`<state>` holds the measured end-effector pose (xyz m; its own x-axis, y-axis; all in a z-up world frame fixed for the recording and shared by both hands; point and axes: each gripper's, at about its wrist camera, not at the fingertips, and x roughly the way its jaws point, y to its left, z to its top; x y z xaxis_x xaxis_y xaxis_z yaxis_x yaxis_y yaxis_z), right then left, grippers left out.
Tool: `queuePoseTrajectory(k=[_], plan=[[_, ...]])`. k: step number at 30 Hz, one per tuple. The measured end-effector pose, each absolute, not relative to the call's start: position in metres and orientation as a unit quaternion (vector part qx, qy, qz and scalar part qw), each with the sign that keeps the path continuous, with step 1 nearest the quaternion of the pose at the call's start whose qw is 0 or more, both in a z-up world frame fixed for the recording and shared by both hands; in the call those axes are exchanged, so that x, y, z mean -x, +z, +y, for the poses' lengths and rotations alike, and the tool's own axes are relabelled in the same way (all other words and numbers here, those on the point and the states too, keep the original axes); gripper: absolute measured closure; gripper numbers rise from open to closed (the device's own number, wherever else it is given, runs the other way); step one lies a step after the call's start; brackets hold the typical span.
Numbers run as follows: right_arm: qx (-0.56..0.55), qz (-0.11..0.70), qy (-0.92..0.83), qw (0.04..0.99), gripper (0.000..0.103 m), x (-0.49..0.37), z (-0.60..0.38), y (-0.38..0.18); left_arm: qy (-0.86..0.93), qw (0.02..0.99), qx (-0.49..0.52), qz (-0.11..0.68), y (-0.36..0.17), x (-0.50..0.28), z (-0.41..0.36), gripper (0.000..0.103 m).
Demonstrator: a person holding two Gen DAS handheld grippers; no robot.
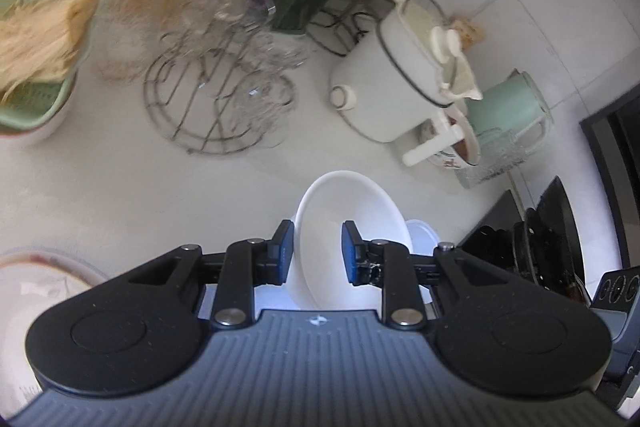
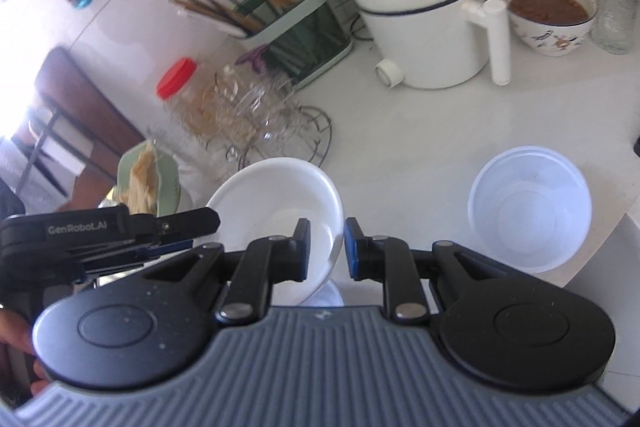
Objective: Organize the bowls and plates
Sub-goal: 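Carry the ceramic bowl with both grippers, lower it into the plastic bowl, open, then move both grippers to the remaining translucent plastic bowl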
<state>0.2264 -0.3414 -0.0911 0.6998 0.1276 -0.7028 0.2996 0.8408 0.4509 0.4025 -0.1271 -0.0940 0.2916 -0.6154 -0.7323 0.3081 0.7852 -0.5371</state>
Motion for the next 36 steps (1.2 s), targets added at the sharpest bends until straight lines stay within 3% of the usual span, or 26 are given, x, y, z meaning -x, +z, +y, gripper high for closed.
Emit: queuePoseTrajectory(k=[21,23,28,32,36], plan=[[-0.276,0.480,0.008,0.833,0.082,-0.237,-0.316,-0.141,-0.226,0.781,0.114,0.571,-0.137,-0.388,-0.102,0.074],[-0.281,0.485,0.013,0.828,0.082,-0.238,-0.313,-0.143,-0.225,0.781,0.112,0.572,-0.140,-0.387,-0.099,0.068],[-0.273,0.491,0.019,0.827,0.082,-0.237,-0.310,-0.147,-0.220,0.774,0.114,0.582,-0.147,-0.388,-0.097,0.066],[-0.269,0.482,0.011,0.834,0.080,-0.236,-0.309,-0.144,-0.215,0.781,0.112,0.576,-0.143,-0.386,-0.094,0.045],[-0.259,0.472,-0.004,0.843,0.070,-0.235,-0.310,-0.136,-0.215,0.793,0.100,0.561,-0.133,-0.382,-0.091,0.045]])
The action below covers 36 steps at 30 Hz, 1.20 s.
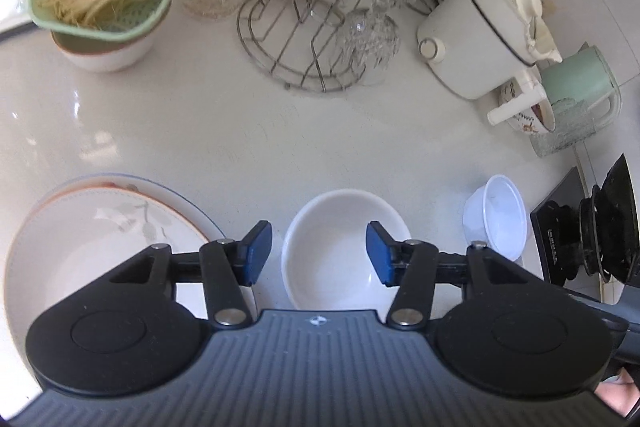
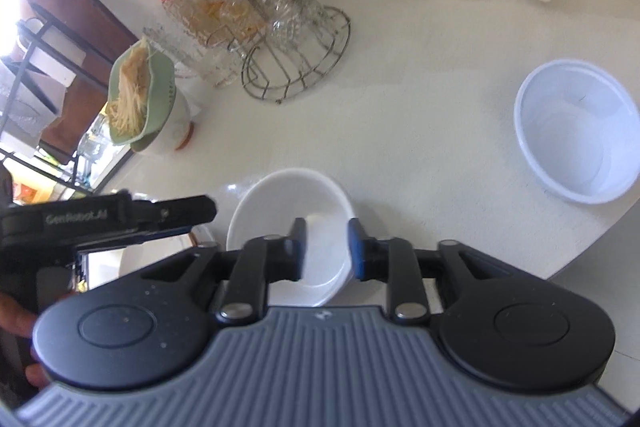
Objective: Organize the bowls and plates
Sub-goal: 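Move both grippers to the remaining translucent plastic bowl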
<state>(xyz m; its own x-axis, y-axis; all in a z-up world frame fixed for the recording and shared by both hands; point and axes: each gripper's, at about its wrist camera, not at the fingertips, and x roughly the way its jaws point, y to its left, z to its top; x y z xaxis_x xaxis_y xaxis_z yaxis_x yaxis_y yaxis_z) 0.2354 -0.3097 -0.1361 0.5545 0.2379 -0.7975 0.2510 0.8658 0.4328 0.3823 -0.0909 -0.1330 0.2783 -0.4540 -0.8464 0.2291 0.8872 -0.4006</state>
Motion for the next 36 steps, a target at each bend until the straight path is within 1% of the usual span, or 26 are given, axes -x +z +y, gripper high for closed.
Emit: queuePoseTrajectory(k=[2,4,23,29,33,36], plan=[[-0.253,0.462,-0.007,0.850,0.066,-0.234,-0.310,-0.130,-0.221,0.794,0.105,0.557,-0.129,-0.383,-0.089,0.045],[-0.245,0.453,-0.012,0.857,0.065,-0.232,-0.309,-0.123,-0.225,0.795,0.104,0.553,-0.124,-0.383,-0.089,0.045],[-0.214,0.372,-0.052,0.902,0.065,-0.217,-0.303,-0.075,-0.276,0.812,0.064,0.511,-0.072,-0.379,-0.104,0.045],[-0.206,0.348,-0.057,0.913,0.065,-0.211,-0.335,-0.058,-0.284,0.824,0.071,0.485,-0.054,-0.380,-0.126,0.045],[-0.204,0.336,-0.067,0.917,0.065,-0.205,-0.352,-0.054,-0.285,0.820,0.099,0.487,-0.050,-0.378,-0.140,0.045],[-0.196,0.326,-0.073,0.922,0.065,-0.198,-0.360,-0.053,-0.289,0.818,0.094,0.488,-0.052,-0.376,-0.156,0.045]])
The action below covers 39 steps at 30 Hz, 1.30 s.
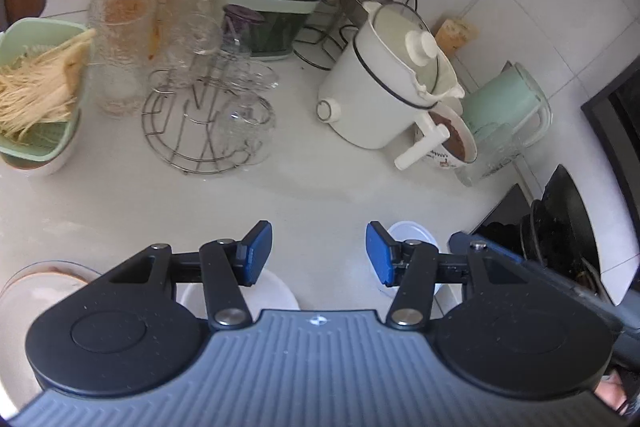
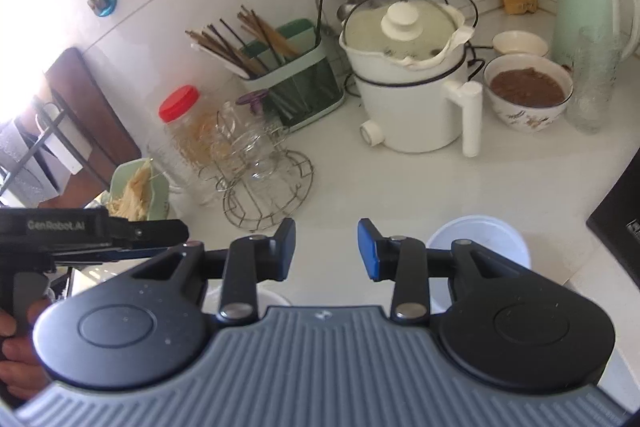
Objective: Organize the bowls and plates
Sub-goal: 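Move both grippers to the remaining translucent plastic bowl, then close both grippers on the rim of the plastic bowl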
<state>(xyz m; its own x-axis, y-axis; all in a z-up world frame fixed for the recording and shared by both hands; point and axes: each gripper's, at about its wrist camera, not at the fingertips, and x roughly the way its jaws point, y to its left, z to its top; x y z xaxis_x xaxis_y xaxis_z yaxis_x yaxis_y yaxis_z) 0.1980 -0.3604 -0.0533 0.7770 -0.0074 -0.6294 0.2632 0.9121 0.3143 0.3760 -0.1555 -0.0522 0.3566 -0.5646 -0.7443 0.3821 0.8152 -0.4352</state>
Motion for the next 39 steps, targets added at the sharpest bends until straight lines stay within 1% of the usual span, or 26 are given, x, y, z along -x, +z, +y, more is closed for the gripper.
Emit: queuePoseTrajectory(k=[7,16,34,35,36,37,38,39], plan=[[-0.199,0.301,-0.100,0.927,0.065,-0.189,-0.391,-0.049,-0.304,0.820,0.076,0.479,-0.052,-0.372,-0.191,0.045],[-0.222,0.306,-0.132,0.916,0.065,-0.178,-0.415,-0.068,-0.311,0.817,0.044,0.484,-0.061,-0.365,-0.221,0.045],[-0.182,0.321,-0.177,0.913,0.065,-0.152,-0.419,-0.105,-0.321,0.807,0.003,0.496,-0.096,-0.353,-0.256,0.045],[-0.182,0.321,-0.180,0.912,0.064,-0.152,-0.420,-0.107,-0.322,0.807,-0.001,0.495,-0.098,-0.354,-0.258,0.045],[-0.183,0.320,-0.183,0.912,0.056,-0.151,-0.422,-0.108,-0.321,0.807,-0.005,0.496,-0.099,-0.354,-0.259,0.044],[-0.184,0.318,-0.187,0.911,0.045,-0.151,-0.423,-0.109,-0.322,0.807,-0.007,0.495,-0.101,-0.354,-0.261,0.043],[-0.183,0.316,-0.192,0.911,0.040,-0.150,-0.423,-0.111,-0.323,0.807,-0.008,0.494,-0.103,-0.355,-0.262,0.041],[-0.182,0.313,-0.194,0.912,0.032,-0.150,-0.424,-0.112,-0.322,0.807,-0.011,0.495,-0.106,-0.356,-0.264,0.039]])
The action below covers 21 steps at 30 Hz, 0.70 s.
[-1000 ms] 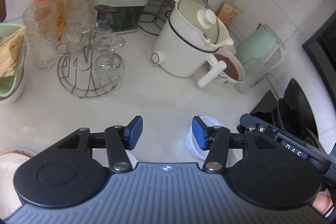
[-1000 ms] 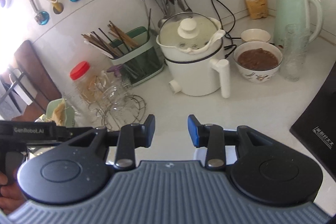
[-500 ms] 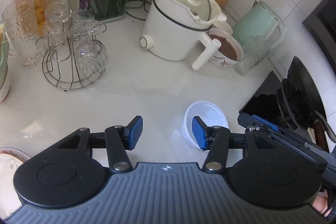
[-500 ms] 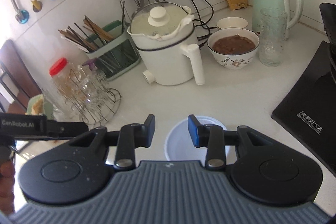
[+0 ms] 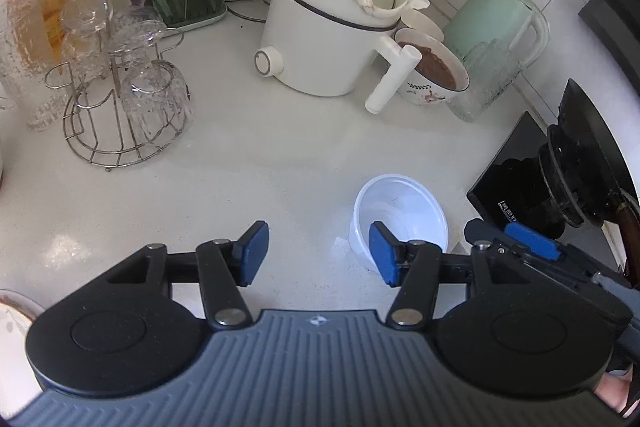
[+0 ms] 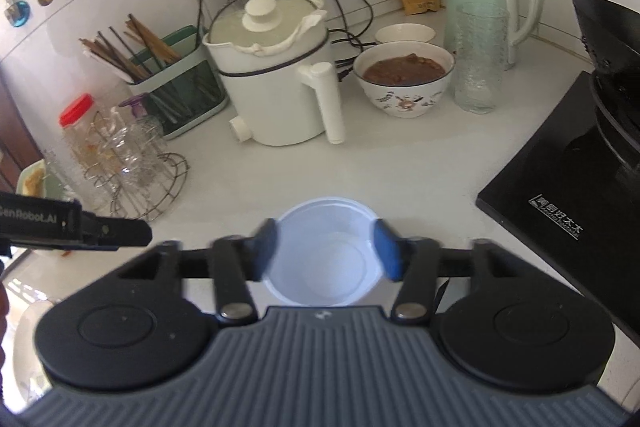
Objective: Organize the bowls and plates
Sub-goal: 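Close both grippers on the rim of the plastic bowl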
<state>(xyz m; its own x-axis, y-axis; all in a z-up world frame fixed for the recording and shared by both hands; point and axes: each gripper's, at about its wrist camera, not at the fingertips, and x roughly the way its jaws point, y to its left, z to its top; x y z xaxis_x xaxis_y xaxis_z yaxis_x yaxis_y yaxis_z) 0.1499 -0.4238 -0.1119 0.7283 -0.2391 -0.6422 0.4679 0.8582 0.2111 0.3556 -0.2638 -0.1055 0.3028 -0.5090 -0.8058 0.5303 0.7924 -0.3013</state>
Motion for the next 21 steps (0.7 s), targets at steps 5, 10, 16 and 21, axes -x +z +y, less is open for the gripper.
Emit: queuePoseTrajectory(k=[5,10,16,21], plan=[[-0.190,0.315,-0.201,0.908,0.030,-0.152,-0.429,-0.120,-0.318,0.810,-0.020,0.493,-0.120,-0.356,-0.271,0.032],[-0.179,0.304,-0.217,0.910,0.030,-0.154,-0.432,-0.128,-0.344,0.804,-0.012,0.486,-0.129,-0.362,-0.282,0.032],[-0.197,0.306,-0.220,0.905,0.031,-0.158,-0.446,-0.147,-0.364,0.796,-0.018,0.484,-0.145,-0.368,-0.310,0.032],[-0.198,0.315,-0.224,0.901,0.033,-0.168,-0.456,-0.160,-0.364,0.781,-0.004,0.507,-0.164,-0.377,-0.321,0.033]])
